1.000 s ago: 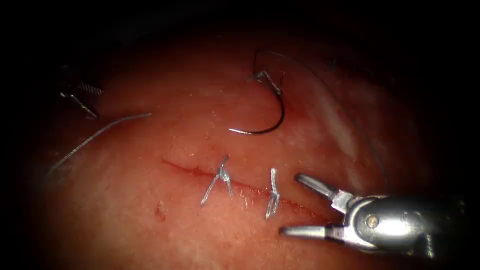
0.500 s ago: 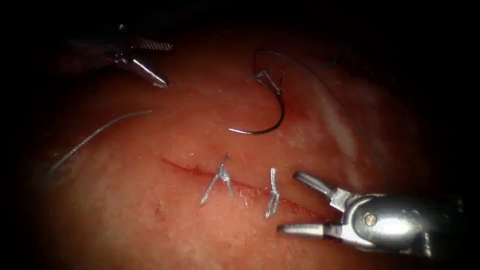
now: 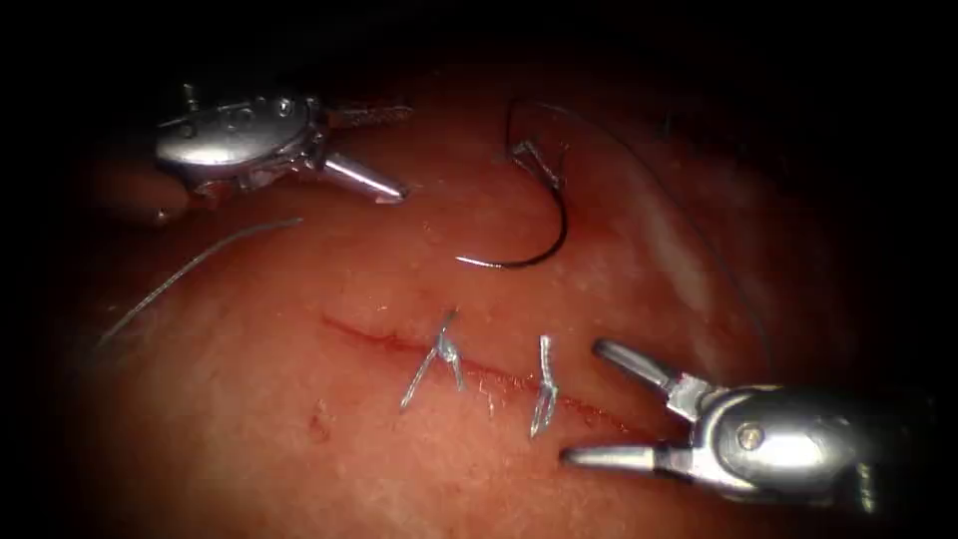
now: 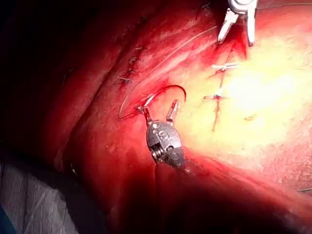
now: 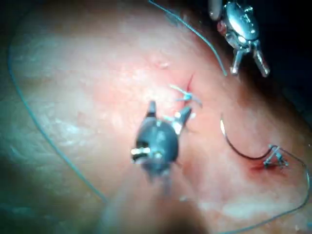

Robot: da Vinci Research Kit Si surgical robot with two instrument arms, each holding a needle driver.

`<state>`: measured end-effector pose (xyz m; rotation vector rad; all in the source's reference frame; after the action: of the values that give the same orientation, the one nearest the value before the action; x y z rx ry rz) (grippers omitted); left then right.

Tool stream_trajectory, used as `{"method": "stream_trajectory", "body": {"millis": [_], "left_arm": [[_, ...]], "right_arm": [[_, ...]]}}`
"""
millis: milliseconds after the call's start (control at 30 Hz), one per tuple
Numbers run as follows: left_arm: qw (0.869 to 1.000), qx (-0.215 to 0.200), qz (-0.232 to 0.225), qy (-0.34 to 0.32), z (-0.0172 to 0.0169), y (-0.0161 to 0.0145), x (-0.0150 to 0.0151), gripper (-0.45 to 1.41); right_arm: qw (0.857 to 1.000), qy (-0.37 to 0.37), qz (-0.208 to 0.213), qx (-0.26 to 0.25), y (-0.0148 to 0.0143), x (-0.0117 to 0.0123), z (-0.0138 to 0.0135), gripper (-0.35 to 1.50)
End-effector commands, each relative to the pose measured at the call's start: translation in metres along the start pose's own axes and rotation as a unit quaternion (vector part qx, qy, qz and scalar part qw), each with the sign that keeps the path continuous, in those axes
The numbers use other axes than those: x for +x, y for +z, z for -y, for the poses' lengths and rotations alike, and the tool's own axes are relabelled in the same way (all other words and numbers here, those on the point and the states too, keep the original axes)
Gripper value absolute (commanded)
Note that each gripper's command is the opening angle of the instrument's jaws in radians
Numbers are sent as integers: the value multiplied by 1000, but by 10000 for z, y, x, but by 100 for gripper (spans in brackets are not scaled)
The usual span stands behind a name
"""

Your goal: Wound Closure

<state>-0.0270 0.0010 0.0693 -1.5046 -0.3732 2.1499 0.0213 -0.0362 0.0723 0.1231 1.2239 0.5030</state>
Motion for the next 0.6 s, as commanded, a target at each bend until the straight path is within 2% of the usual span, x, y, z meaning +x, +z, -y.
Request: {"method": "stream_trajectory", "body": {"millis": [33, 133, 233, 300, 433, 533, 600], "left_arm": [[1000, -4, -5, 12, -13, 1, -3, 42], [1000, -8, -7, 30, -30, -2, -3, 42], [998, -21, -12, 52, -56, -9, 5, 46], [997, -28, -16, 72, -83, -18, 16, 46], [995, -37, -23, 87, -109, -26, 31, 49], [993, -50, -29, 103, -145, -40, 54, 47], [993, -50, -30, 104, -151, -41, 59, 46]], "right_arm": [[1000, -17, 1, 1, 0, 9, -12, 120], [1000, -30, 1, 3, -6, 17, -19, 113], [999, -43, 6, 10, -15, 32, -29, 98], [999, -44, 10, 17, -25, 45, -29, 91], [999, -42, 10, 20, -30, 52, -22, 99], [998, -59, 18, 25, -25, 59, -16, 111], [997, -64, 23, 26, -22, 61, -18, 113]]}}
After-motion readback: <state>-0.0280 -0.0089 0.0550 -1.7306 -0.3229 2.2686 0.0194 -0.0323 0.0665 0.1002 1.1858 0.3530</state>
